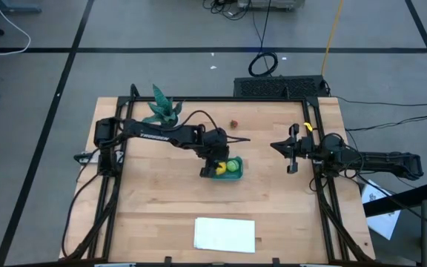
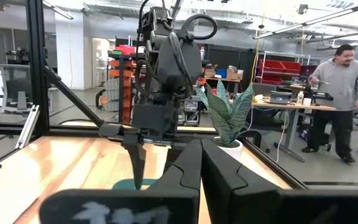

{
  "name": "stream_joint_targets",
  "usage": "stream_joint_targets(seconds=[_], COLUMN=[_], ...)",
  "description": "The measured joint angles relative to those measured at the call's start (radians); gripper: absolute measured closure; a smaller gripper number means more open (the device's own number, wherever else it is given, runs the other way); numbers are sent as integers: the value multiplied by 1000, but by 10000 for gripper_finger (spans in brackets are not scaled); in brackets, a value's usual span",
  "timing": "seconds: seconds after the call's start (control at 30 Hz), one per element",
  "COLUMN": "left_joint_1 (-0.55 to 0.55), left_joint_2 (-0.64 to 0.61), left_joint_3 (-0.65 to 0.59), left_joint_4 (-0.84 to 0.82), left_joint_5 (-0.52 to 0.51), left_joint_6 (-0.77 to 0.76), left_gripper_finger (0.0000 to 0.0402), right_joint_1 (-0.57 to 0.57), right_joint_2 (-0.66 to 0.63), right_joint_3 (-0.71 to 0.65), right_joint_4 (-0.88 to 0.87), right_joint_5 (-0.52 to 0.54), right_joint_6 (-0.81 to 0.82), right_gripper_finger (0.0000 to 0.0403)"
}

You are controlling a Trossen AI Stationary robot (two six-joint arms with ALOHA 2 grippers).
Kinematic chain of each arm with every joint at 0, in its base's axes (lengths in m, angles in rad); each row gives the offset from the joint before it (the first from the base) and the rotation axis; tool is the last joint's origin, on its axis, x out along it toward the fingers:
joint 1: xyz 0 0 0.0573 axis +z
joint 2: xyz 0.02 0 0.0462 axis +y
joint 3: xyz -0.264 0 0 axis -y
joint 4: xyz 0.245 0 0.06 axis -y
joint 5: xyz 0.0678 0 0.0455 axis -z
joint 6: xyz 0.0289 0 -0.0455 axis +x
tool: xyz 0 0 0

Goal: Pick and placing Produce into tupperware
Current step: Put the red strawberry into the blue bin

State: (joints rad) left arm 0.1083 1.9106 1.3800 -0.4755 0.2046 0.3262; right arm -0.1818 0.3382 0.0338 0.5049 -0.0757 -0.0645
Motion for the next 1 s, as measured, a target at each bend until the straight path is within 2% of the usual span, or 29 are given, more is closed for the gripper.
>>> stream_joint_targets(seconds=[0.23,0.33,0.8,0.9,1.0], left_joint_1=[-4,-4,-6,-14,-32], left_joint_2=[0,0,-5,-16,-46], left_joint_3=[0,0,0,1,3], left_joint_4=[3,-3,12,4,-15], left_joint_5=[-24,-23,-5,-50,-141], left_joint_6=[31,31,32,59,103], left_gripper_finger=[366,395,331,330,330], right_joint_1=[0,0,0,0,0], right_joint_2=[0,0,0,0,0], right_joint_3=[0,0,0,0,0], right_joint_4=[0,0,0,0,0], right_joint_5=[0,0,0,0,0], right_joint_6=[0,0,0,0,0], right_gripper_finger=[403,403,403,403,403])
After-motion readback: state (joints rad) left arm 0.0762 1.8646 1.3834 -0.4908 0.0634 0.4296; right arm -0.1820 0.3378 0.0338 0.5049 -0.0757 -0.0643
